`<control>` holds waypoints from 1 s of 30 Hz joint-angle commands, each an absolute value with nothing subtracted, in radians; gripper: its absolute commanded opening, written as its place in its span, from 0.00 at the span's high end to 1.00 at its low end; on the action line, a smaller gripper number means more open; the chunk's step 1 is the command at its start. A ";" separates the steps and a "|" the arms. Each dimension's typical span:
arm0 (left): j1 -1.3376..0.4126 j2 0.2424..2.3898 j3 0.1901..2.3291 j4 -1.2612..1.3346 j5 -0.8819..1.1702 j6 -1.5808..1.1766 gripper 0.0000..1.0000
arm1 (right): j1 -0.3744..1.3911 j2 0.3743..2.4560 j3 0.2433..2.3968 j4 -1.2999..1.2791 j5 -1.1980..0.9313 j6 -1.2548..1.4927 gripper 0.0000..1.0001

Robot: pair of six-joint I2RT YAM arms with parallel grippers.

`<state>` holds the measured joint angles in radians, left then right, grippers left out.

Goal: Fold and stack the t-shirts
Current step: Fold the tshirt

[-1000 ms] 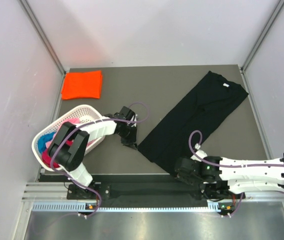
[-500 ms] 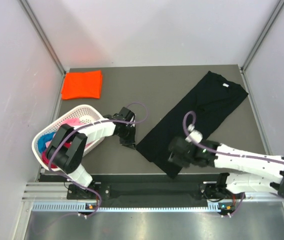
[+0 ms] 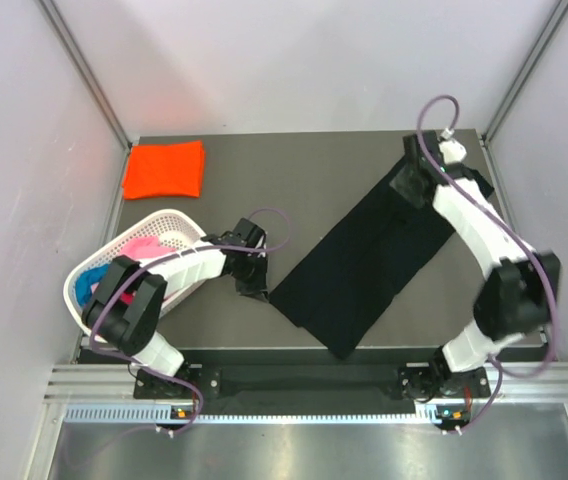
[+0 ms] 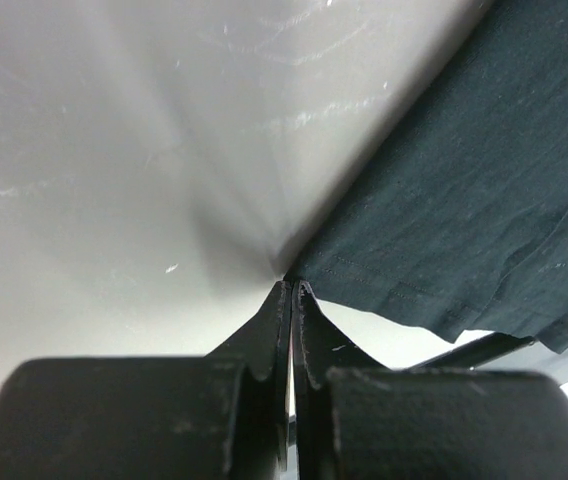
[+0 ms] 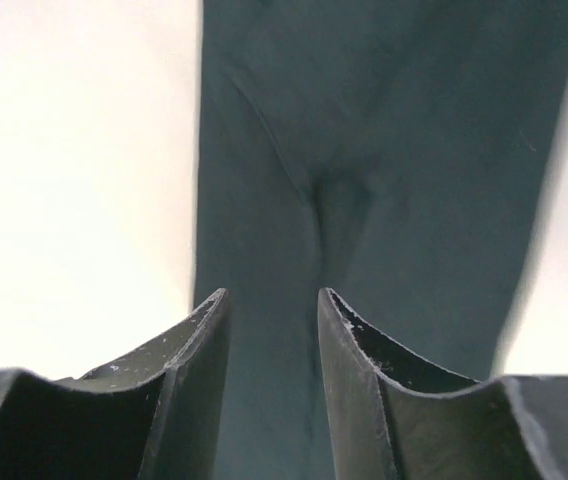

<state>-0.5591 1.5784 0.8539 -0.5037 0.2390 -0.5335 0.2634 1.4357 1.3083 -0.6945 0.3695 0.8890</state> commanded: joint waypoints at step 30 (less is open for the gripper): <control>-0.558 1.480 0.788 -0.512 0.287 -0.540 1.00 | 0.181 2.428 2.143 -0.666 0.476 0.891 0.66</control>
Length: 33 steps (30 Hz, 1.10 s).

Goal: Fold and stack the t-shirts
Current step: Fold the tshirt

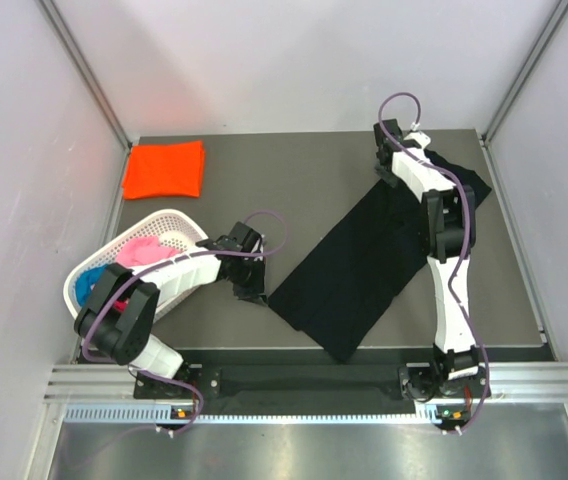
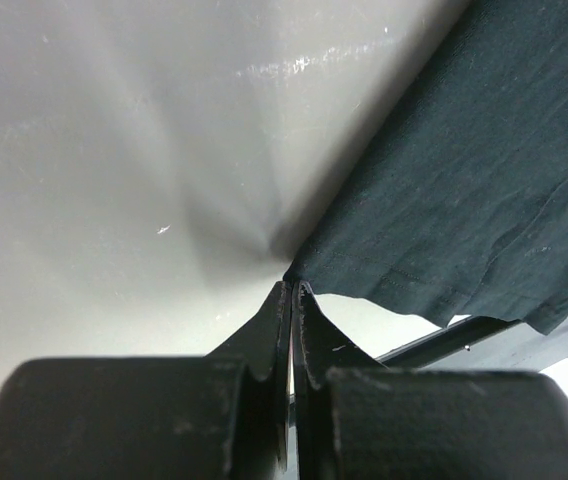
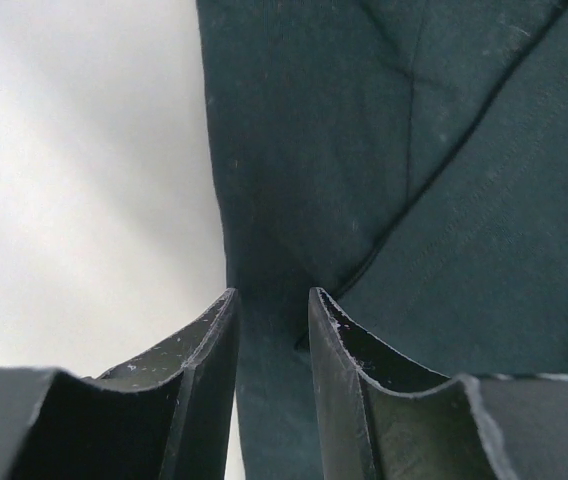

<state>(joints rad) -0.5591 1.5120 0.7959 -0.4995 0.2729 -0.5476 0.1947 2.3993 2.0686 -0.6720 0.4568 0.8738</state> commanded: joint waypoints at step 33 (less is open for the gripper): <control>-0.560 1.453 0.779 -0.518 0.278 -0.560 1.00 | 0.164 2.568 2.261 -0.784 0.436 0.888 0.79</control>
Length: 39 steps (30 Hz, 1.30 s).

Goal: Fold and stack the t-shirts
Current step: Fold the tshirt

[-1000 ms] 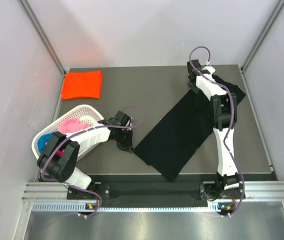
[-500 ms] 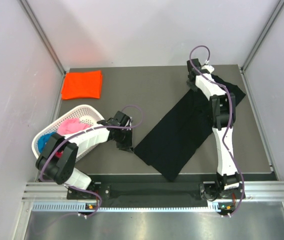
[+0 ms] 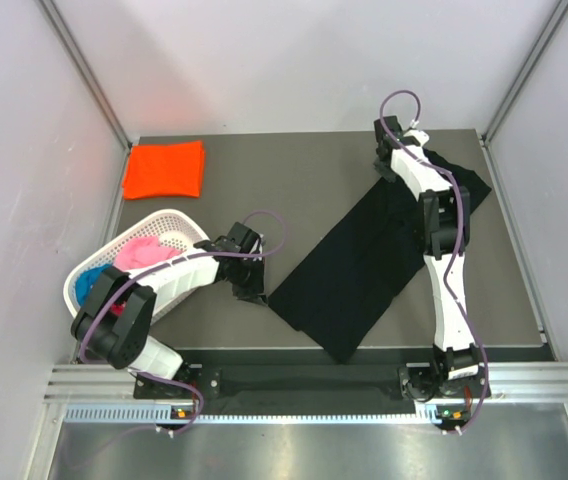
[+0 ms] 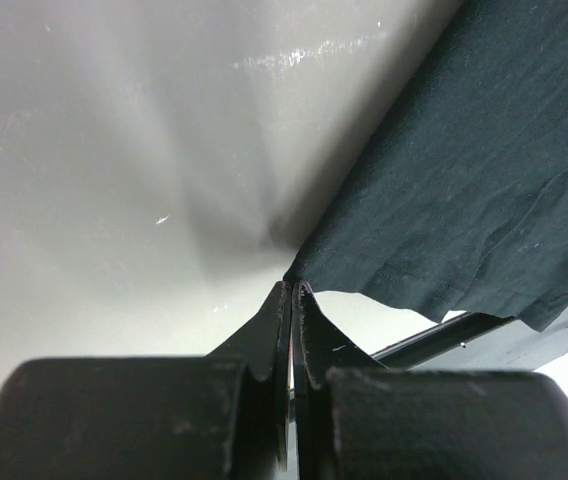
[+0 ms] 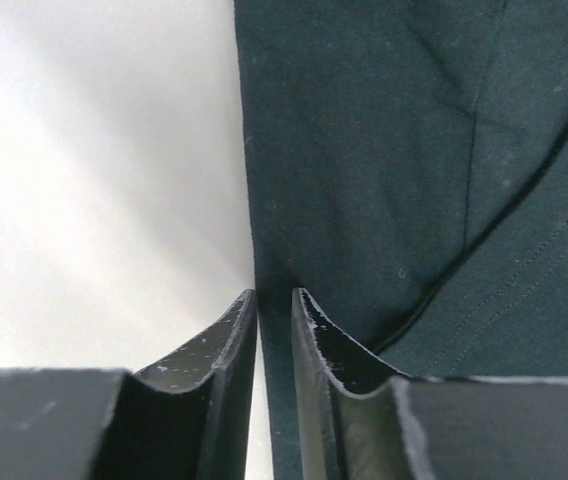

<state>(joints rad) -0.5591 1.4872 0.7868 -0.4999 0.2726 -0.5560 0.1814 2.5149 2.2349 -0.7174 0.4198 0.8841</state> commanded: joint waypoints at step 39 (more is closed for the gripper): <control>-0.563 1.187 0.617 -0.540 0.334 -0.718 1.00 | 0.328 2.632 2.292 -0.373 0.169 0.884 1.00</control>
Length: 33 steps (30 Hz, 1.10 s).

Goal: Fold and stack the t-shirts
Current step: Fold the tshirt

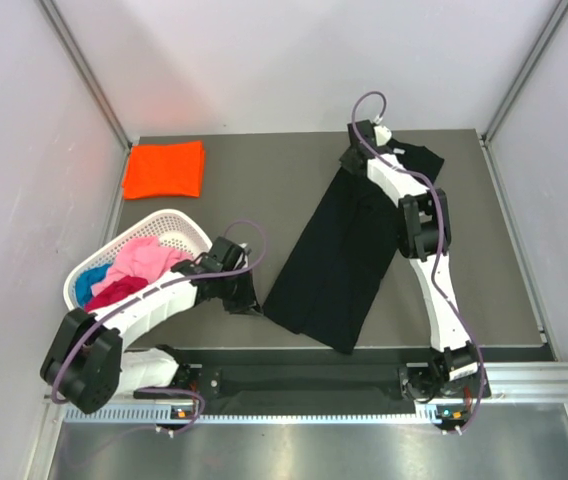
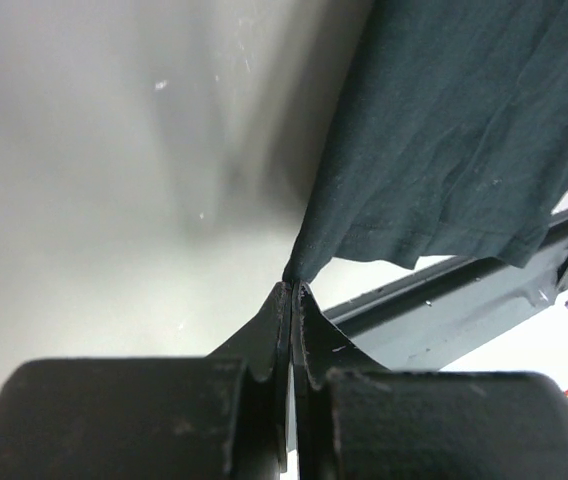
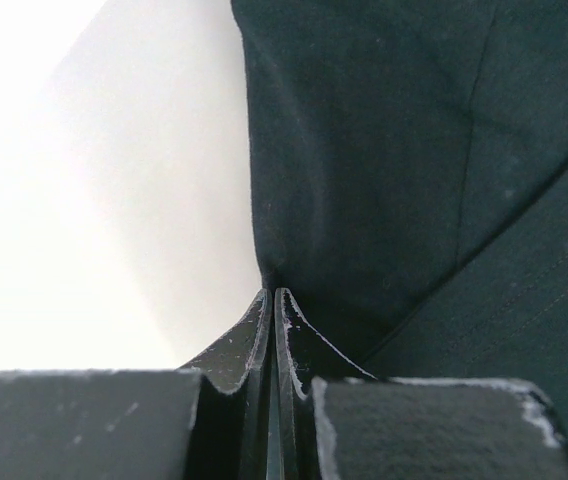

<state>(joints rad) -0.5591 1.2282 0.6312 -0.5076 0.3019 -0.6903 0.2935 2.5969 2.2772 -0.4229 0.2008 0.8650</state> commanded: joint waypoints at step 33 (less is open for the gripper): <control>-0.834 1.054 0.511 -0.453 0.250 -1.020 1.00 | 0.535 2.714 2.373 -0.241 0.035 0.962 1.00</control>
